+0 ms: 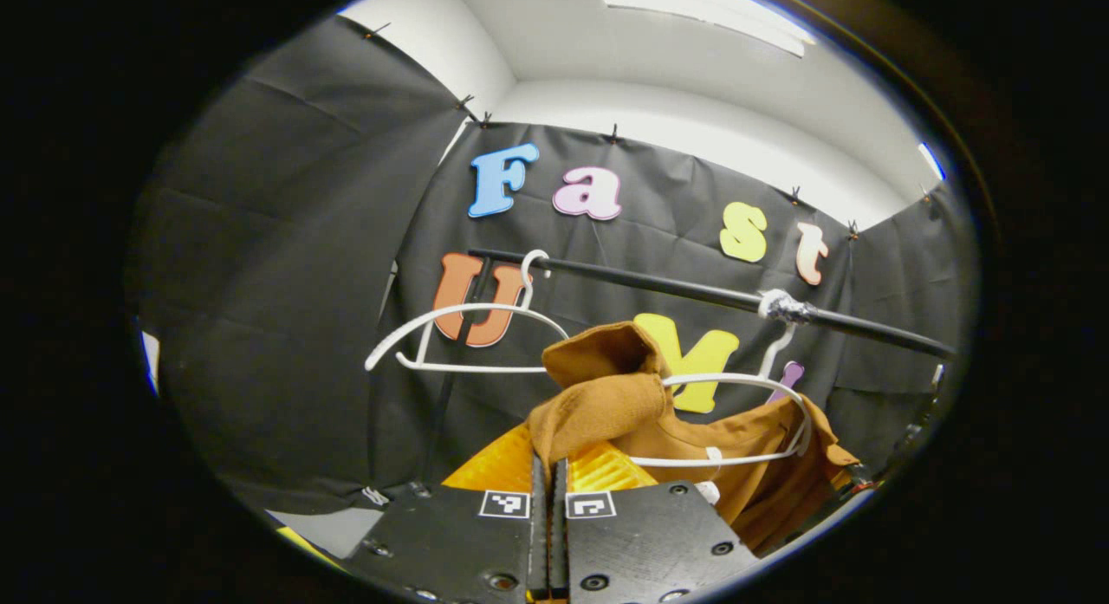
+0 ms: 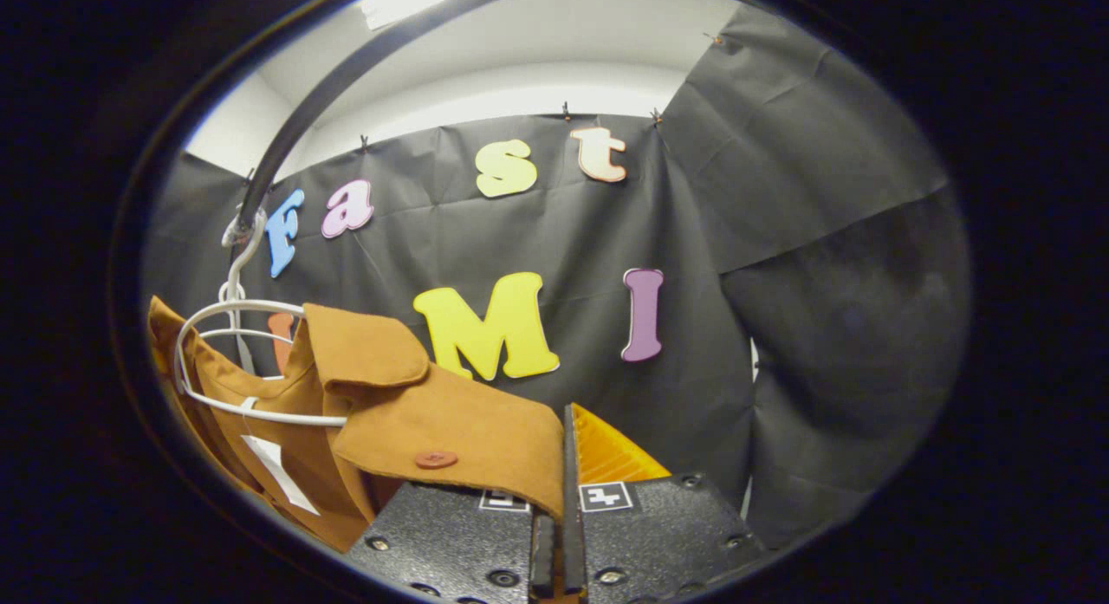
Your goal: Grasp the clothes on the hanger with both hands and then place them into the laundry hamper below.
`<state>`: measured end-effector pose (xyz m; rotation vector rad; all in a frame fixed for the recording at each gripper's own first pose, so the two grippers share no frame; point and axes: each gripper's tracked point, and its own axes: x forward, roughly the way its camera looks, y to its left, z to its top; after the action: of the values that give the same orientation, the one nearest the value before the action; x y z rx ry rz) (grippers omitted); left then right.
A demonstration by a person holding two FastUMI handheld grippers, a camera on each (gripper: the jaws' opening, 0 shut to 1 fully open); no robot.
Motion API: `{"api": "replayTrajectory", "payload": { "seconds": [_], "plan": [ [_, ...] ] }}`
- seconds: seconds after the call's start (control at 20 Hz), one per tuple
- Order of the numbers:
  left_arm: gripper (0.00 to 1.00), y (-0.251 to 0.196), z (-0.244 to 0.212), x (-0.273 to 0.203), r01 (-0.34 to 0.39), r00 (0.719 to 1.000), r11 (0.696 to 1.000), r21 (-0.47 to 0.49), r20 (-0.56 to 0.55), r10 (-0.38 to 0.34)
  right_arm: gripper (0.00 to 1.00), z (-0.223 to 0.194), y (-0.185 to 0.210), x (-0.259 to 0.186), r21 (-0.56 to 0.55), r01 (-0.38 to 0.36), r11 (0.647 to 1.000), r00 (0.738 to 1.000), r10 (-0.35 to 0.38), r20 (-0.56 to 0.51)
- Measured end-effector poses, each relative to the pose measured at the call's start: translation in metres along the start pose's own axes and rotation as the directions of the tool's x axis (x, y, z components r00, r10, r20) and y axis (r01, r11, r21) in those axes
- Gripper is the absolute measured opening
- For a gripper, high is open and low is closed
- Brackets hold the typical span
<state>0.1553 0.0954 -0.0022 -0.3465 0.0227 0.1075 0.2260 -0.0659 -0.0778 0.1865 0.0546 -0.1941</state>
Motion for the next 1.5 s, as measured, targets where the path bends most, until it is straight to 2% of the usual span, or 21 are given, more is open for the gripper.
{"api": "replayTrajectory", "payload": {
  "seconds": [0.1, 0.3, 0.45, 0.6, 0.85, 1.1, 1.2, 1.3, 1.5],
  "plan": [
    [0.01, 0.004, 0.007, 0.006, 0.009, 1.000, 1.000, -0.012, 0.011, -0.009, 0.07, 0.000, -0.004, 0.009, 0.088, -0.030, 0.996, 0.999, 0.032, -0.024],
    [0.01, 0.025, 0.016, 0.013, -0.016, 1.000, 0.998, -0.067, 0.017, 0.018, 0.07, -0.011, -0.009, 0.028, 0.200, -0.060, 0.978, 0.995, 0.075, -0.069],
    [0.01, 0.038, 0.020, 0.015, -0.025, 1.000, 0.996, -0.090, 0.003, 0.026, 0.07, -0.010, -0.009, 0.044, 0.313, -0.104, 0.944, 0.987, 0.137, -0.087],
    [0.02, 0.039, 0.020, 0.014, -0.005, 1.000, 0.988, -0.152, -0.013, 0.003, 0.07, -0.010, -0.012, 0.055, 0.432, -0.141, 0.891, 0.974, 0.203, -0.101],
    [0.01, 0.040, 0.009, 0.026, 0.018, 0.998, 0.980, -0.198, -0.053, -0.029, 0.07, -0.022, -0.023, 0.078, 0.508, -0.118, 0.853, 0.960, 0.228, -0.160],
    [0.01, 0.050, -0.009, 0.029, 0.000, 0.997, 0.979, -0.204, -0.075, -0.015, 0.07, -0.050, -0.023, 0.080, 0.470, -0.112, 0.876, 0.946, 0.238, -0.218],
    [0.01, 0.066, -0.024, 0.027, -0.034, 0.993, 0.979, -0.200, -0.119, 0.010, 0.07, -0.062, -0.025, 0.077, 0.438, -0.113, 0.892, 0.941, 0.237, -0.241],
    [0.01, 0.076, -0.040, 0.024, -0.065, 0.986, 0.980, -0.187, -0.161, 0.035, 0.07, -0.074, -0.031, 0.071, 0.398, -0.102, 0.912, 0.935, 0.224, -0.274],
    [0.01, 0.077, -0.061, 0.014, -0.070, 0.980, 0.985, -0.157, -0.195, 0.039, 0.07, -0.101, -0.035, 0.058, 0.344, -0.082, 0.936, 0.921, 0.203, -0.333]
  ]
}}
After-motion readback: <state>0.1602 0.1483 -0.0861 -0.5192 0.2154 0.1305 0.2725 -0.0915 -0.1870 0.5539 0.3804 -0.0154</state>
